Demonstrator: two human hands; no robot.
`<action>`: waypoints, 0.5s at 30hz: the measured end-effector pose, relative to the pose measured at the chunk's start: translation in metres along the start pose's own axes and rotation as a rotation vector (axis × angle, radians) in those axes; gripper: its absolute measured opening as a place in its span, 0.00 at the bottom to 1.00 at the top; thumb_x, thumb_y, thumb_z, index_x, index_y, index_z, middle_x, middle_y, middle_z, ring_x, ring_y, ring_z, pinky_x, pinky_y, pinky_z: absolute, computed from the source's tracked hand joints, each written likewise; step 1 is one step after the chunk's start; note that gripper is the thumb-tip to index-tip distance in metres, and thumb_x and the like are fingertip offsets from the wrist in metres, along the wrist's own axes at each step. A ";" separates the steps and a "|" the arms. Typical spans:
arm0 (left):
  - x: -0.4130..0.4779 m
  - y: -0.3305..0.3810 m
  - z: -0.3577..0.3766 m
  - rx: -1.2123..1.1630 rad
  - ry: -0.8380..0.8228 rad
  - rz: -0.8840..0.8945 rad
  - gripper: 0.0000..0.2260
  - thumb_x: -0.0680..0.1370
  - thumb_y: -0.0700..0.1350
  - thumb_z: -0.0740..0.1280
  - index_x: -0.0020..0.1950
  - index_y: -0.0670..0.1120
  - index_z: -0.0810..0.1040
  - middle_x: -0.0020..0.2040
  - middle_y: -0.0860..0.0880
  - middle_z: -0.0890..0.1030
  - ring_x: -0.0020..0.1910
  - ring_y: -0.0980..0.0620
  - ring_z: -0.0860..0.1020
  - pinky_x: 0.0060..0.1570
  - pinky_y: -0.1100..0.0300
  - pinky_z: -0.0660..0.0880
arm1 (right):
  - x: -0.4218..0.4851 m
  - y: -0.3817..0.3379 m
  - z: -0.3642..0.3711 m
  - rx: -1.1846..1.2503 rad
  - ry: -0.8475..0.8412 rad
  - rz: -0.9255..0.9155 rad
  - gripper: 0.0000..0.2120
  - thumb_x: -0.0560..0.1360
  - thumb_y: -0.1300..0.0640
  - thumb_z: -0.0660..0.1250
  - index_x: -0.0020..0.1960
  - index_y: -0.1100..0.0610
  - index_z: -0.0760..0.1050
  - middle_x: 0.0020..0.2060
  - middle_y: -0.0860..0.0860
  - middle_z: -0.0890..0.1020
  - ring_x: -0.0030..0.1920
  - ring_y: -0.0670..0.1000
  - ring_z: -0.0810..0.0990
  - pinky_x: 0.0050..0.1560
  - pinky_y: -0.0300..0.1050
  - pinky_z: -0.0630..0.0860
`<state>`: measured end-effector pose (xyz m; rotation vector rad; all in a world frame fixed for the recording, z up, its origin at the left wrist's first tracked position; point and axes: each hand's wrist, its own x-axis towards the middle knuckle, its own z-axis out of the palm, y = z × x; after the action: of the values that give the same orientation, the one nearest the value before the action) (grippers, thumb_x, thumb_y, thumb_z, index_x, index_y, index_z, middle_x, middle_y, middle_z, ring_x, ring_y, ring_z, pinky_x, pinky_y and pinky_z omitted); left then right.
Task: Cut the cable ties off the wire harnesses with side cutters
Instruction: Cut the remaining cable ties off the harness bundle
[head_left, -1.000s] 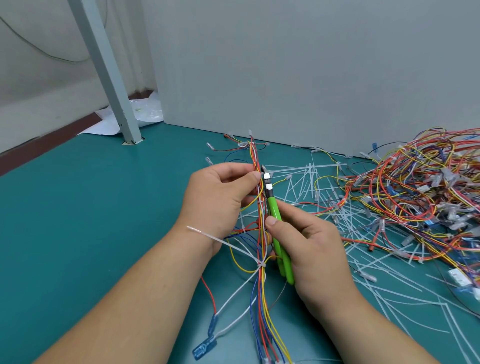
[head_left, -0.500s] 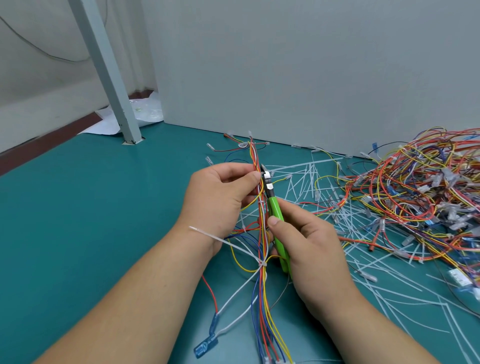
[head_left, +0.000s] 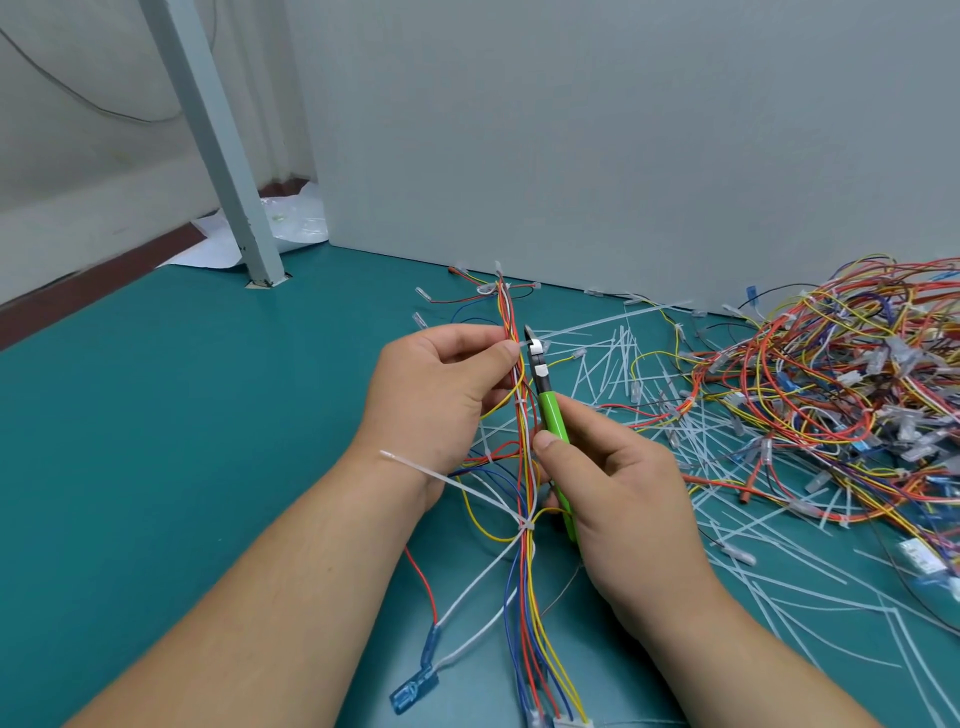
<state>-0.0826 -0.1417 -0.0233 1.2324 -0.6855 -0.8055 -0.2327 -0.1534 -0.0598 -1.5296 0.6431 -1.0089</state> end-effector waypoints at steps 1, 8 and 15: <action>0.000 0.000 0.000 0.001 0.001 0.000 0.02 0.76 0.38 0.74 0.47 0.43 0.85 0.40 0.44 0.87 0.37 0.51 0.82 0.44 0.59 0.82 | 0.000 0.000 0.000 -0.015 0.001 -0.005 0.13 0.77 0.55 0.68 0.59 0.45 0.84 0.41 0.43 0.83 0.36 0.47 0.72 0.41 0.43 0.75; 0.000 0.000 0.000 0.003 0.004 0.000 0.02 0.76 0.37 0.74 0.48 0.42 0.85 0.38 0.46 0.86 0.36 0.52 0.82 0.45 0.57 0.83 | 0.001 -0.001 0.000 -0.063 -0.001 -0.012 0.11 0.78 0.54 0.67 0.58 0.47 0.84 0.39 0.47 0.77 0.37 0.51 0.67 0.40 0.49 0.70; -0.001 -0.001 0.001 0.002 0.006 0.008 0.02 0.76 0.38 0.74 0.46 0.43 0.85 0.37 0.48 0.85 0.35 0.53 0.81 0.42 0.61 0.82 | 0.000 -0.002 0.000 0.005 0.032 0.045 0.10 0.75 0.53 0.69 0.55 0.50 0.84 0.41 0.58 0.81 0.37 0.50 0.70 0.40 0.49 0.70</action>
<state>-0.0839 -0.1417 -0.0238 1.2327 -0.6864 -0.7943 -0.2329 -0.1532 -0.0581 -1.4909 0.6940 -1.0026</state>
